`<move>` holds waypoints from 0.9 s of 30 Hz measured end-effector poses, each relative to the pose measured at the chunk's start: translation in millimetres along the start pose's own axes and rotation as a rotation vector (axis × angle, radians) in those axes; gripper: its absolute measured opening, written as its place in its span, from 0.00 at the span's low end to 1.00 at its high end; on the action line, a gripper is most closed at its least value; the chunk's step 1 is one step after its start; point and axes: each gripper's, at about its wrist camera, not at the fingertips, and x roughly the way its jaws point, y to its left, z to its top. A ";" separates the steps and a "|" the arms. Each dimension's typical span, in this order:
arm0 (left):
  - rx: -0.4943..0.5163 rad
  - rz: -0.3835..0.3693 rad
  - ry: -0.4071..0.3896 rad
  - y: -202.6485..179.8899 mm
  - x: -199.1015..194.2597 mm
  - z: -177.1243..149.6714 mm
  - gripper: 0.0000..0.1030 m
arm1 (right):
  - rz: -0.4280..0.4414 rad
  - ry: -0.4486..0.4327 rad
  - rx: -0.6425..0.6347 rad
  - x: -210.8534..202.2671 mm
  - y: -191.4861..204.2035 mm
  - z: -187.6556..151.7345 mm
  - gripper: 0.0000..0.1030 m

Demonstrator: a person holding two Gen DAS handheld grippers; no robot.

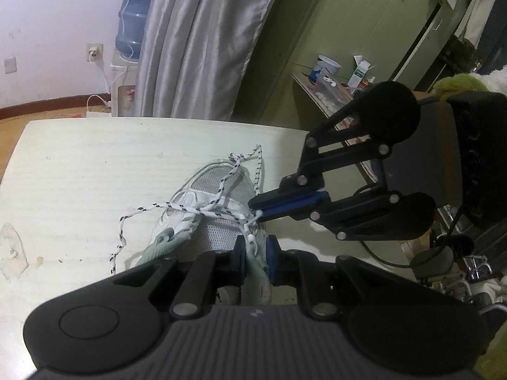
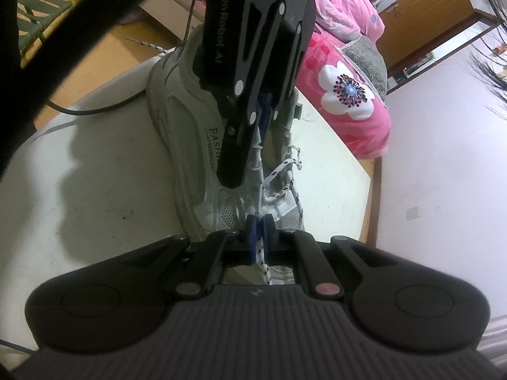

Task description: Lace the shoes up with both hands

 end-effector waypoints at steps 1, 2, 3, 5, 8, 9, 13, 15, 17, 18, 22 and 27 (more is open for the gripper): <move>-0.002 -0.001 0.000 0.3 0.1 0.0 0.13 | -0.002 -0.001 -0.005 -0.7 0.7 0.8 0.03; -0.003 -0.002 0.000 0.5 0.2 -0.1 0.13 | -0.004 -0.001 -0.011 -1.6 1.5 1.7 0.03; -0.003 -0.002 -0.001 0.4 0.5 0.0 0.13 | -0.004 0.006 -0.018 -1.6 2.4 2.2 0.03; -0.010 0.004 -0.005 -3.1 2.8 1.4 0.13 | -0.003 0.018 -0.030 -1.6 4.2 2.0 0.03; -0.005 0.006 -0.006 -3.3 2.8 1.1 0.13 | 0.002 0.027 -0.032 -1.3 5.3 1.7 0.03; -0.003 0.007 -0.006 -3.4 2.7 1.0 0.13 | 0.004 0.032 -0.036 -0.7 5.6 2.2 0.03; 0.009 0.011 -0.006 -4.7 2.2 0.3 0.13 | 0.002 0.042 -0.052 1.7 5.4 5.2 0.03; 0.019 0.006 -0.003 0.3 0.8 -0.1 0.13 | -0.001 0.047 -0.050 2.6 3.9 6.6 0.03; 0.029 0.002 -0.001 4.4 -0.5 -0.4 0.13 | -0.004 0.050 -0.045 3.3 2.5 7.2 0.03; 0.029 0.001 -0.002 4.1 -0.4 -0.7 0.13 | -0.006 0.052 -0.050 3.8 2.5 7.3 0.03; 0.027 -0.002 -0.004 3.2 0.1 -1.1 0.13 | -0.002 0.054 -0.056 5.4 2.8 8.1 0.03; 0.036 -0.005 -0.009 1.7 0.2 -2.4 0.13 | -0.004 0.070 -0.039 9.5 0.2 9.7 0.03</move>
